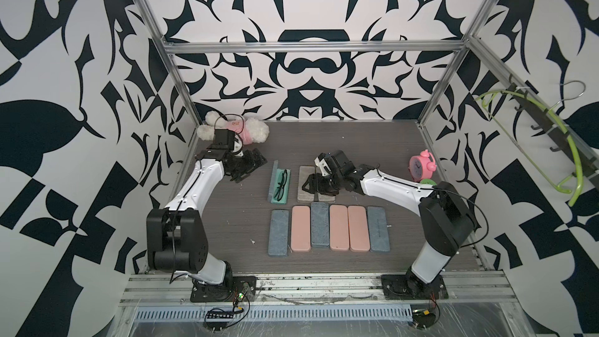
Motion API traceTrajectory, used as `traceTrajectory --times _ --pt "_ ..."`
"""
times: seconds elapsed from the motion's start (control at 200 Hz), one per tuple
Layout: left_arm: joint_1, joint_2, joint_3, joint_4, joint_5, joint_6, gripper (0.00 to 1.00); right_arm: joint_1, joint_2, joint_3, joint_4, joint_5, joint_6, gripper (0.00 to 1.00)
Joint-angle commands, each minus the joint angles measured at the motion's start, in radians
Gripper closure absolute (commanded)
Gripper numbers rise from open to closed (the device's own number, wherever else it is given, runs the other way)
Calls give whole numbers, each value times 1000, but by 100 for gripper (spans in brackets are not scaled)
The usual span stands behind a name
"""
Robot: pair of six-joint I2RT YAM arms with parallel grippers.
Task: Close the glasses case
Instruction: Move the glasses case to the center of the board, then close the glasses case at the center of the board.
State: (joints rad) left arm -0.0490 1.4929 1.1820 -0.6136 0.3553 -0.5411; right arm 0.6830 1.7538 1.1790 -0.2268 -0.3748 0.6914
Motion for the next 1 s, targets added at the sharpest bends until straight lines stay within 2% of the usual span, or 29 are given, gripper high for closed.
traceTrajectory --times 0.0,0.23,0.655,0.995 --pt "23 -6 -33 -33 55 8 25 16 44 75 14 -20 12 39" --pt "18 14 -95 58 196 18 49 37 167 199 -12 -35 31 56" --pt "-28 102 -129 100 223 77 58 41 294 286 23 -39 73 66" --pt "-64 157 -110 102 214 96 73 44 353 346 1 -7 82 72"
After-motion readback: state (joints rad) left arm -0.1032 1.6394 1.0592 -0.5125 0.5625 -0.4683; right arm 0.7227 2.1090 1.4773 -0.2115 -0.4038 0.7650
